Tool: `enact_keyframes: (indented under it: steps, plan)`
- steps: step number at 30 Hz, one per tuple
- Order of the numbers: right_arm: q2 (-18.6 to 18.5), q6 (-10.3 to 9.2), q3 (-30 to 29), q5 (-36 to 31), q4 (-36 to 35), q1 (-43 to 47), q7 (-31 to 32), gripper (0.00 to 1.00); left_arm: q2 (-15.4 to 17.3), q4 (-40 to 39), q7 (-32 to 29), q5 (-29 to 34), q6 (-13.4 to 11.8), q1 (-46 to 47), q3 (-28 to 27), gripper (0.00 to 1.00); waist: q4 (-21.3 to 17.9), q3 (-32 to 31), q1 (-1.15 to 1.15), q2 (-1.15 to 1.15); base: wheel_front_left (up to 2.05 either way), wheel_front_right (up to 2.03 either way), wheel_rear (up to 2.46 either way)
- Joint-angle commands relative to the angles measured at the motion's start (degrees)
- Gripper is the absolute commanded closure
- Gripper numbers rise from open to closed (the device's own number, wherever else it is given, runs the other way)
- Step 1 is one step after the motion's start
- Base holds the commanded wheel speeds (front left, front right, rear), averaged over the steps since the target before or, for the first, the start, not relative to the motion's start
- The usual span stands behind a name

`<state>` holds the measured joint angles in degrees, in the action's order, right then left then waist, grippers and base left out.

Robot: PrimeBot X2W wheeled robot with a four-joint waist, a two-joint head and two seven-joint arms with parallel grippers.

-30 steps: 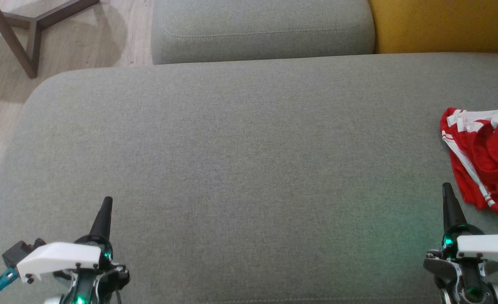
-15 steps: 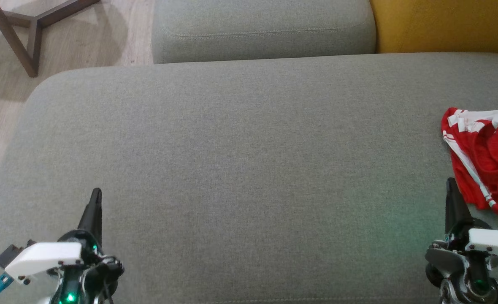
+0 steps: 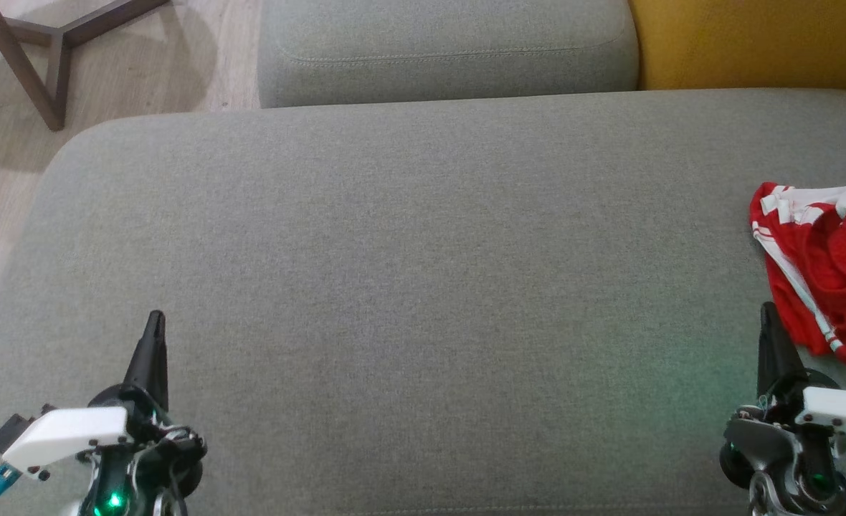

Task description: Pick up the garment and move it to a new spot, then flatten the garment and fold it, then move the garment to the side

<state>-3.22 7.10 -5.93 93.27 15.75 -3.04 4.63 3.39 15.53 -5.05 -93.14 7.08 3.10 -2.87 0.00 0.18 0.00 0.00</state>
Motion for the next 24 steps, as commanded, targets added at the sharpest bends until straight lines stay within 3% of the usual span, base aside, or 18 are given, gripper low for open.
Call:
enact_keyframes:
  steps: [1, 24]
  plan:
    - [-0.9, 0.39, 1.1, 0.3, -1.8, -3.0, 0.5, 1.0, 0.5, -1.5, -0.4, -0.2, 0.4, 3.0, -2.3, 1.0, 0.0, 0.0, 0.0, 0.0, 0.0, 0.0, 0.0]
    - [-0.5, 0.39, 0.6, -0.1, -1.8, -3.0, 0.9, 1.0, 0.2, -1.5, -0.7, 0.2, 0.4, 3.0, -2.7, 1.0, 0.0, 0.0, 0.0, 0.0, 0.0, 0.0, 0.0]
